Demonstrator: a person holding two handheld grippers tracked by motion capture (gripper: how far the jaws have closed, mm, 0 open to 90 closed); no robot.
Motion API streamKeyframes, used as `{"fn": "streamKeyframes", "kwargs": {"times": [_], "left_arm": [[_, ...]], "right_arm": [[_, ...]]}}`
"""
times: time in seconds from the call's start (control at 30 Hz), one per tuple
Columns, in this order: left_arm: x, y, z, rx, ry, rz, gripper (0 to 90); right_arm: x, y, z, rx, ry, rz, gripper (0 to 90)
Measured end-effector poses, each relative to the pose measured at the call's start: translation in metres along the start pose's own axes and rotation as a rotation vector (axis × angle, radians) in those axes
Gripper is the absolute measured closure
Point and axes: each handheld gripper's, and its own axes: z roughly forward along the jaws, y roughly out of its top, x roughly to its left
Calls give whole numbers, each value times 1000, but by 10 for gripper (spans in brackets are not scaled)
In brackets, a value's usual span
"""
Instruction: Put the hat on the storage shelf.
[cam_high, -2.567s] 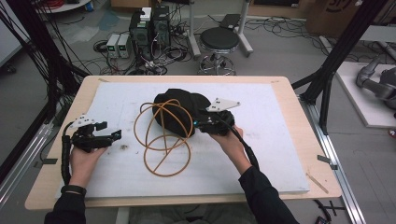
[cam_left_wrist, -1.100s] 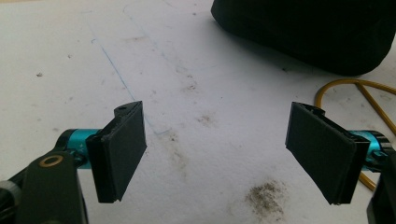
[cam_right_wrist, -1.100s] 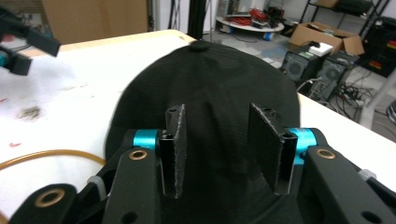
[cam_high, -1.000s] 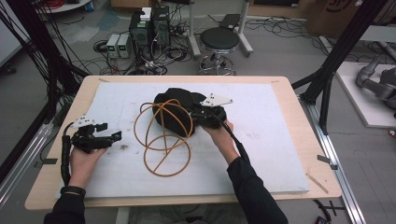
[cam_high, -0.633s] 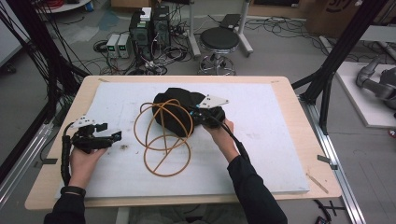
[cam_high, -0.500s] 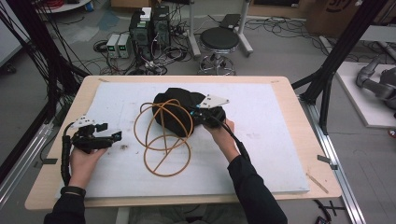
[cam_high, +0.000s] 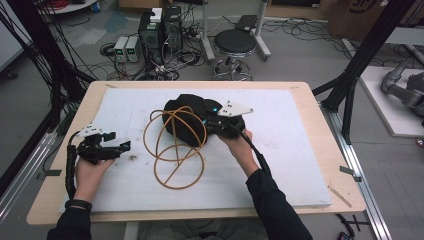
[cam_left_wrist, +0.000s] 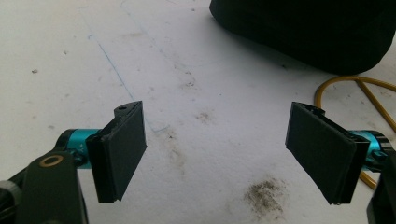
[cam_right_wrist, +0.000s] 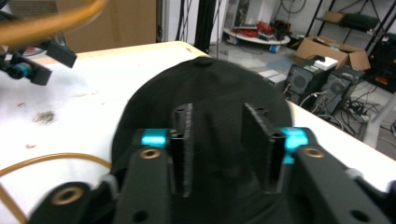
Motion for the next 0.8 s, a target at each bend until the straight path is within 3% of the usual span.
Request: {"fn": "streamKeyframes", "kwargs": {"times": [0.2, 0.3, 0.4, 0.53, 0.7, 0.73, 0.77, 0.8], "left_arm": [[0, 0, 1, 0, -1, -2, 201], [0, 0, 1, 2, -1, -3, 201], [1, -1, 2, 4, -1, -4, 201], [0, -1, 1, 4, -1, -3, 201], [1, -1, 1, 0, 0, -5, 201], [1, -1, 1, 0, 0, -5, 201], [1, -1, 1, 1, 1, -5, 200], [1, -1, 1, 1, 1, -5, 201]], "right_arm": [[20, -20, 7, -39, -62, -24, 441], [23, -22, 10, -33, -74, -32, 406], [26, -24, 16, -36, -121, -50, 337], [26, -27, 21, -25, -148, -54, 314], [21, -29, 26, 7, -153, -56, 516], [19, -28, 25, 13, -154, -61, 581], [17, -28, 25, 30, -161, -67, 730], [17, -28, 25, 30, -161, -67, 730]]}}
